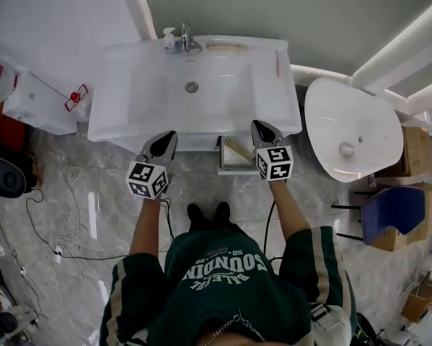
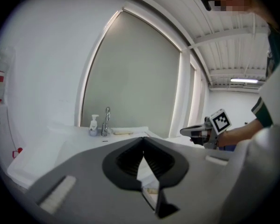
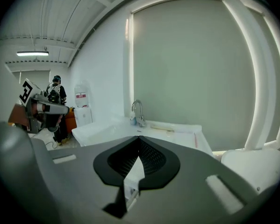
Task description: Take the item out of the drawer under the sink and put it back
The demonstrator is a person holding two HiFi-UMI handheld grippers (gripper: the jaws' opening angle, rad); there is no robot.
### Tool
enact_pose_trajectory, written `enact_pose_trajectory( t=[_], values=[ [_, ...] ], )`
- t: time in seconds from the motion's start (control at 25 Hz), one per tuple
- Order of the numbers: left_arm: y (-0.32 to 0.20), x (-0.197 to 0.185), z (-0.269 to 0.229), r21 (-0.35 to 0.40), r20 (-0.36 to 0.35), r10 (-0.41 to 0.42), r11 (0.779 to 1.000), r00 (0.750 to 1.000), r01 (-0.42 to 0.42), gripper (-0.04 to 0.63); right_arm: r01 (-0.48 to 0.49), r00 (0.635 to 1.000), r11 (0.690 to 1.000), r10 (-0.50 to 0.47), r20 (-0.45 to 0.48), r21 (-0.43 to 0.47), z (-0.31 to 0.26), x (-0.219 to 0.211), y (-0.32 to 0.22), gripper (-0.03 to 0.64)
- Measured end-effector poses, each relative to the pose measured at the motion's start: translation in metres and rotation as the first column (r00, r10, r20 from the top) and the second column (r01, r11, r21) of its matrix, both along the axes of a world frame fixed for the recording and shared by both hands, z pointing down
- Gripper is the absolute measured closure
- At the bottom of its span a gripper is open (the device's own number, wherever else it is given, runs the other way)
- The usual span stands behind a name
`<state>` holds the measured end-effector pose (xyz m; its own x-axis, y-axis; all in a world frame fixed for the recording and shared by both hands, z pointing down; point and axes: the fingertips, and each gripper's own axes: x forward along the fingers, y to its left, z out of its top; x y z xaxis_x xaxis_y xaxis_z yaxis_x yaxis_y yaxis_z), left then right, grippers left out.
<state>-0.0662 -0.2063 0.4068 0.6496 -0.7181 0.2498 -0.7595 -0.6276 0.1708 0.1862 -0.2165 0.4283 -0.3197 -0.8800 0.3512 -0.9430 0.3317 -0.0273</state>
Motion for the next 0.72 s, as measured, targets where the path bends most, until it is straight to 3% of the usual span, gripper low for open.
enact_pose_trajectory(
  t=[0.44, 0.72],
  values=[
    [-0.009, -0.011, -0.056, 0.116, 0.011, 0.002, 0.993, 1.000, -0.004, 0.545, -0.068, 0.991, 0.985, 0.048, 0.123, 0.161, -0.087, -0.001, 0.010, 0.615],
    [-0.004, -0.016, -0.064, 0.125, 0.001, 0.000, 0.992, 1.000, -0.001, 0.546, -0.065, 0.993, 0.981, 0.046, 0.107, 0.183, -0.097, -0.005, 0.018, 0.615]
  ],
)
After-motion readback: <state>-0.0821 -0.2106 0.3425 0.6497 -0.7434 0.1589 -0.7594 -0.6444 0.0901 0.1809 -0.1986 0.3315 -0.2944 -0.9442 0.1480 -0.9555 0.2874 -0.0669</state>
